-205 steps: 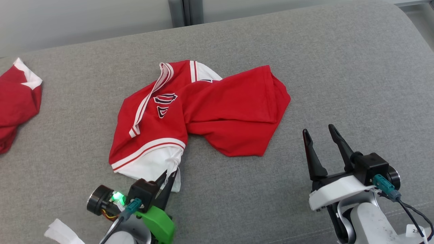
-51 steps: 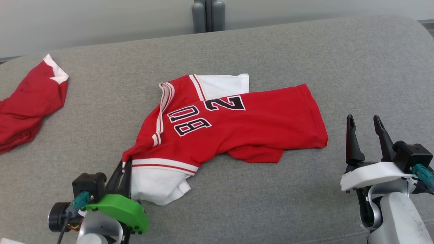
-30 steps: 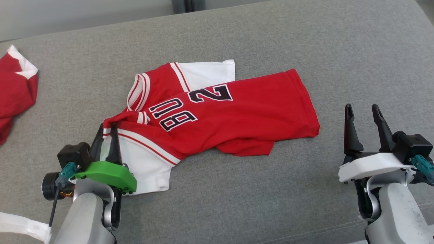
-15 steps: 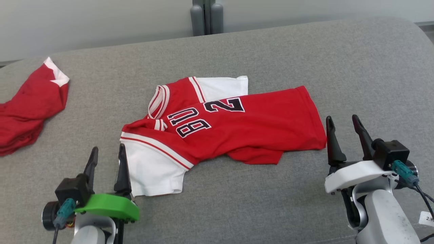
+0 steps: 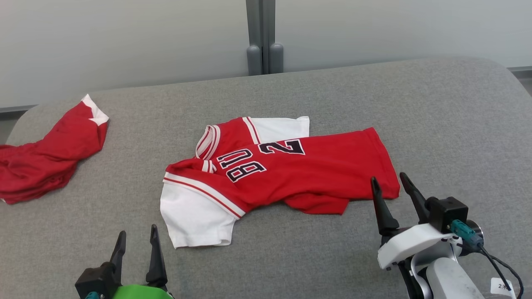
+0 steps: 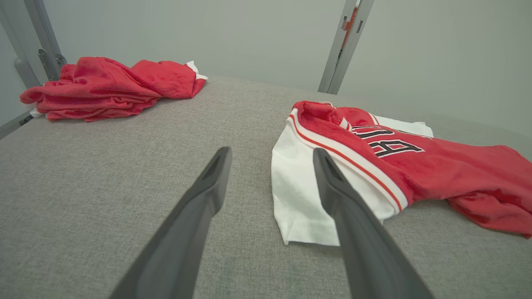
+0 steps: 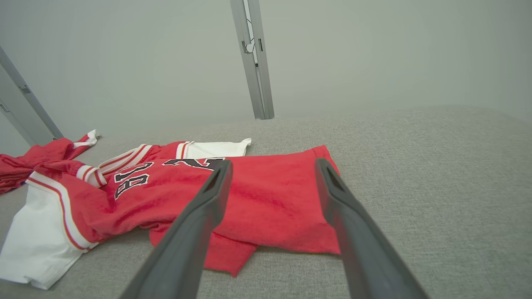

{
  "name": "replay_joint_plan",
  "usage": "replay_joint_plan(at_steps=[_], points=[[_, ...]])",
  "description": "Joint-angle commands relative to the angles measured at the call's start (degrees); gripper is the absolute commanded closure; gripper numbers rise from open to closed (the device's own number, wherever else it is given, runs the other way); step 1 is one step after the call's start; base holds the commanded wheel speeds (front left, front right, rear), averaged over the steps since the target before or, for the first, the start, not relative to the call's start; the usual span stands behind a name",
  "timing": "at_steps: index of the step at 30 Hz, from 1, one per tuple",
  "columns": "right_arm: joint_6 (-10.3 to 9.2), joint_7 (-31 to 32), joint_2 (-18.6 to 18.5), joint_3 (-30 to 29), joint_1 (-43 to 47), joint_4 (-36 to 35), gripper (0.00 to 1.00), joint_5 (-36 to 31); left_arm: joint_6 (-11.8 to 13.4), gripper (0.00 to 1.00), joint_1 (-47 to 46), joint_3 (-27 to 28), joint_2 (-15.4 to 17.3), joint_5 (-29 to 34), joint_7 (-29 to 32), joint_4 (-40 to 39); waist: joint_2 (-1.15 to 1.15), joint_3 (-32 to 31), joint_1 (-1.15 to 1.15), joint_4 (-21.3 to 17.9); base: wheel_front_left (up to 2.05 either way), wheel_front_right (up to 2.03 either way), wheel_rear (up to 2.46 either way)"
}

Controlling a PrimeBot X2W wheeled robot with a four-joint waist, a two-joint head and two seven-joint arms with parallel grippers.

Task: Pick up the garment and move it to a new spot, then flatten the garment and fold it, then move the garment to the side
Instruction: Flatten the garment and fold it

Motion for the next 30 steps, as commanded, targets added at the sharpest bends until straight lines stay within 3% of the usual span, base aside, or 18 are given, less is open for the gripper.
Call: replay_joint_plan(at_steps=[1,16,30], points=[[-0.06,-0.2,-0.2,0.4,0.8,0.3,0.00,0.5,0.3,0.00,0.8,0.2,0.0,-0.3,0.0,-0.4,0.00,-0.4,0.00,-0.2,0.00,0.00,0.00],[-0.06,-0.2,-0.2,0.9,0.1,1.4,0.00,0.5,0.2,0.00,0.9,-0.6,-0.2,0.0,0.0,0.7,0.00,-0.3,0.00,-0.6,0.00,0.00,0.00],[-0.06,-0.2,-0.2,0.4,-1.9,1.5,0.00,-0.5,1.6,0.00,-7.9,-0.4,0.5,-1.2,2.4,16.2,0.00,5.0,0.00,-4.5,0.00,0.00,0.00]])
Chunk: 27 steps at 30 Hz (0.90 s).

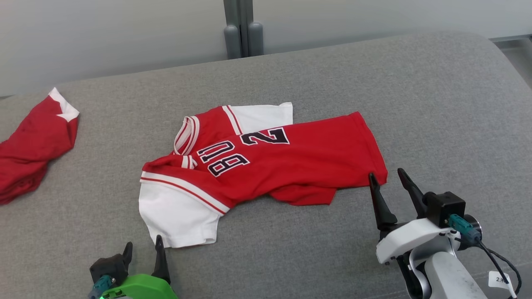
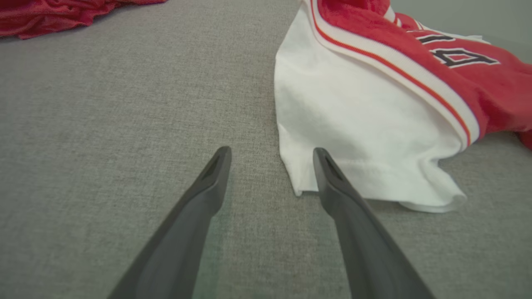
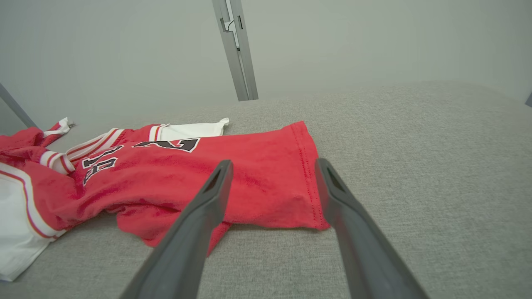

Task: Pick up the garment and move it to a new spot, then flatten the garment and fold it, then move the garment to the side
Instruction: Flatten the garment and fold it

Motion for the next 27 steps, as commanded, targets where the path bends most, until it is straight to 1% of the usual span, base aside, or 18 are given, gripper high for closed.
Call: replay_joint_plan(at_steps=[1,8,9,10,11,18,27], points=[[-0.06,-0.2,-0.2,-0.3,-0.6,0.2,0.00,-0.4,-0.1,0.00,-1.5,0.0,0.3,-0.7,0.1,1.0,0.00,1.4,0.00,-1.4,0.00,0.00,0.00],[-0.06,-0.2,-0.2,-0.8,-1.2,1.0,0.00,-0.6,-0.9,0.00,-3.9,-1.5,0.2,-1.0,1.3,6.0,0.00,2.2,0.00,-2.1,0.00,0.00,0.00],[-0.06,-0.2,-0.2,-1.0,-1.3,1.3,0.00,-0.7,-1.1,0.54,-4.0,-1.9,0.1,-1.2,1.7,6.6,0.00,2.3,0.00,-2.1,0.00,0.00,0.00],[-0.06,-0.2,-0.2,-1.1,-1.2,1.5,0.00,-0.8,-1.3,0.66,-4.1,-2.2,0.1,-1.3,1.9,7.0,0.00,2.3,0.00,-2.0,0.00,0.00,0.00],[-0.06,-0.2,-0.2,-1.4,-1.2,1.7,0.00,-1.0,-1.4,1.00,-4.3,-2.5,0.0,-1.4,1.8,7.2,0.00,2.2,0.00,-1.9,0.00,0.00,0.00],[-0.06,0.3,-0.2,-4.7,-2.6,7.2,0.00,-2.5,-1.8,1.00,-4.3,-3.8,0.0,-1.4,0.5,5.7,0.00,1.6,0.00,-0.1,0.00,0.00,0.00],[-0.06,4.3,-0.2,-9.4,-8.4,15.8,0.00,-4.3,-0.9,1.00,-2.5,-4.4,0.5,-0.8,0.0,-1.1,0.00,1.2,0.00,3.0,0.00,0.00,0.00]])
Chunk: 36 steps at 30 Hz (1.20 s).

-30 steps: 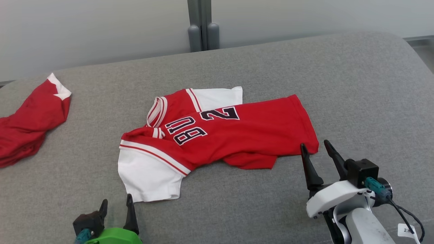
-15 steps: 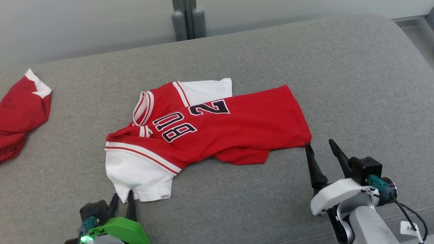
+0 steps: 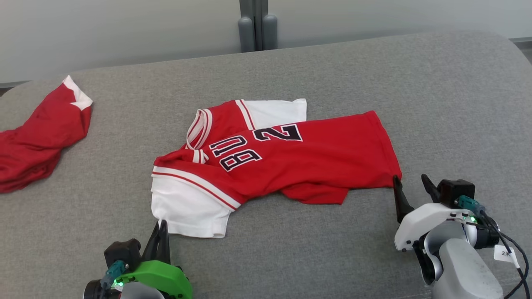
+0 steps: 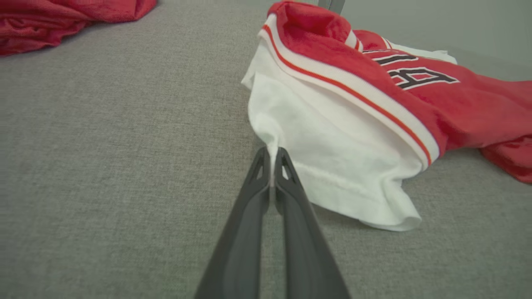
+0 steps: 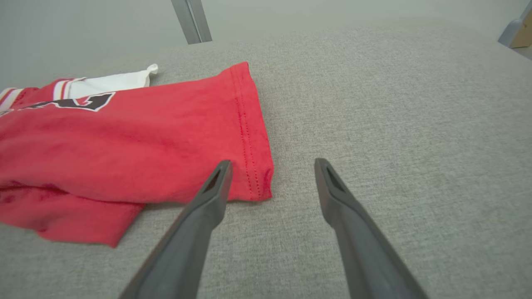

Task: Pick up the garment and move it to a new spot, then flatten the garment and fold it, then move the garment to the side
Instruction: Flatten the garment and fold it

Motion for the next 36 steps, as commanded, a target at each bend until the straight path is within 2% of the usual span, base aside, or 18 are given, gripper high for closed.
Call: replay_joint_plan(at_steps=[1,10,11,14,15,18,19,20,21,22,23,30,33,36], points=[[-0.06,0.6,-0.1,-0.4,-1.3,1.5,0.00,-0.8,0.3,1.00,0.8,0.0,0.6,0.5,0.3,-1.1,0.00,0.0,0.00,1.1,0.00,0.00,0.00],[-0.06,2.7,-0.1,-2.1,-7.5,12.3,0.00,-2.4,1.1,1.00,2.6,-1.2,0.9,0.8,1.7,-6.5,0.00,0.6,0.00,3.1,0.00,0.00,0.00],[-0.06,2.9,-0.1,-2.1,-8.0,13.5,0.13,-2.4,1.2,1.00,2.8,-1.2,0.9,0.7,1.8,-6.9,0.00,0.6,0.00,3.2,0.00,0.00,0.00],[-0.06,3.3,-0.1,-1.4,-9.6,16.4,0.33,-1.2,1.4,1.00,3.2,-1.3,1.0,0.6,2.1,-8.0,0.00,0.7,0.00,3.4,0.00,0.00,0.00],[-0.06,3.5,-0.1,-0.9,-10.0,17.4,0.50,-0.8,1.4,1.00,3.3,-1.3,1.1,0.5,2.2,-8.3,0.00,0.7,0.00,3.3,0.00,0.00,0.00],[-0.06,2.9,-0.1,0.3,-11.1,19.5,0.58,-0.1,1.7,1.00,3.5,-1.0,1.4,0.1,2.3,-8.9,0.00,0.8,0.00,3.0,0.00,0.00,0.00],[-0.06,2.7,-0.1,0.7,-11.5,20.1,0.69,0.2,1.8,1.00,3.6,-1.0,1.6,-0.1,2.4,-9.1,0.00,0.8,0.00,2.8,0.00,0.00,0.00],[-0.06,2.4,-0.1,1.2,-11.8,20.6,0.74,0.6,1.8,1.00,3.6,-0.9,1.6,-0.2,2.4,-9.2,0.00,0.8,0.00,2.7,0.00,0.00,0.00],[-0.06,1.9,-0.1,1.8,-12.3,21.0,0.88,1.1,1.8,1.00,3.6,-0.9,1.8,-0.3,2.4,-9.4,0.00,0.8,0.00,2.5,0.00,0.00,0.00],[-0.06,1.2,-0.1,2.1,-12.6,21.2,0.88,1.5,1.9,1.00,3.6,-0.9,1.9,-0.3,2.3,-9.6,0.00,0.8,0.00,2.4,0.00,0.00,0.00],[-0.06,0.5,-0.2,2.5,-13.0,21.4,1.00,1.8,1.9,1.00,3.5,-0.8,2.0,-0.3,2.4,-9.9,0.00,0.8,0.00,2.2,0.00,0.00,0.00],[-0.06,-3.7,-0.1,4.8,-14.2,17.4,1.00,4.9,2.8,1.00,2.3,-0.1,3.2,0.4,1.1,-14.6,0.00,-0.3,0.00,0.8,0.00,0.00,0.00],[-0.06,-4.4,-0.1,5.9,-13.1,10.9,1.00,6.4,2.9,1.00,1.7,1.2,3.6,-0.7,0.7,-19.1,0.00,-1.1,0.00,0.0,0.00,0.00,0.00],[-0.06,-4.4,-0.2,5.3,-10.7,0.4,1.00,6.6,3.4,1.00,1.4,2.3,4.6,-0.9,0.4,-25.3,0.00,-2.0,0.00,-1.0,0.00,0.00,0.00]])
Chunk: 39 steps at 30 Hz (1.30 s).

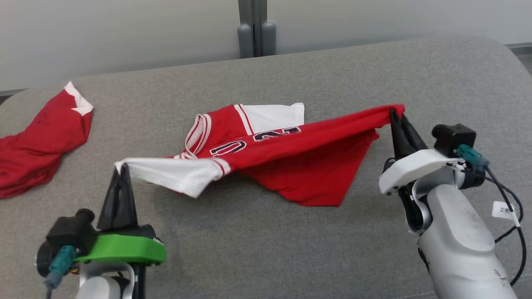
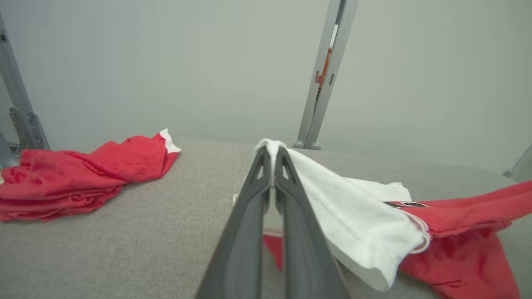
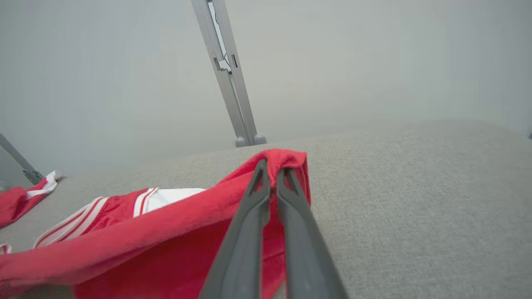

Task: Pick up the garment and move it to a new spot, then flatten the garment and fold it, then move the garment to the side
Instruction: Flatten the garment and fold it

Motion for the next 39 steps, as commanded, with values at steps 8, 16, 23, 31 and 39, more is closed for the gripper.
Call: replay_joint_plan(at_steps=[8,16,23,31,39], points=[[-0.06,-0.2,-0.3,-2.3,9.0,-28.1,1.00,-0.4,2.1,1.00,-0.7,2.5,3.6,1.3,2.5,-22.3,0.00,-3.1,0.00,-3.1,0.00,0.00,0.00],[-0.06,2.1,-0.3,-3.3,13.8,-52.1,1.00,-2.3,2.8,1.00,-3.3,3.6,8.8,5.8,9.1,-43.4,0.00,-4.5,0.00,-5.3,0.00,0.00,0.00],[-0.06,6.5,-0.3,-4.5,15.5,-67.8,1.00,-5.1,2.0,1.00,-10.5,5.1,12.8,7.5,15.6,-53.9,0.00,-4.2,0.00,-6.6,0.00,0.00,0.00],[-0.06,10.9,-0.2,-6.2,14.1,-68.1,1.00,-4.3,1.2,1.00,-15.8,4.2,13.1,4.4,20.0,-48.5,0.00,2.3,0.00,-6.7,0.00,0.00,0.00],[-0.05,10.8,-0.3,-4.9,-8.4,-48.6,1.00,-4.5,-3.7,1.00,-34.4,2.1,15.6,3.5,19.9,-29.4,0.00,15.0,0.00,-6.1,0.00,0.00,0.00]])
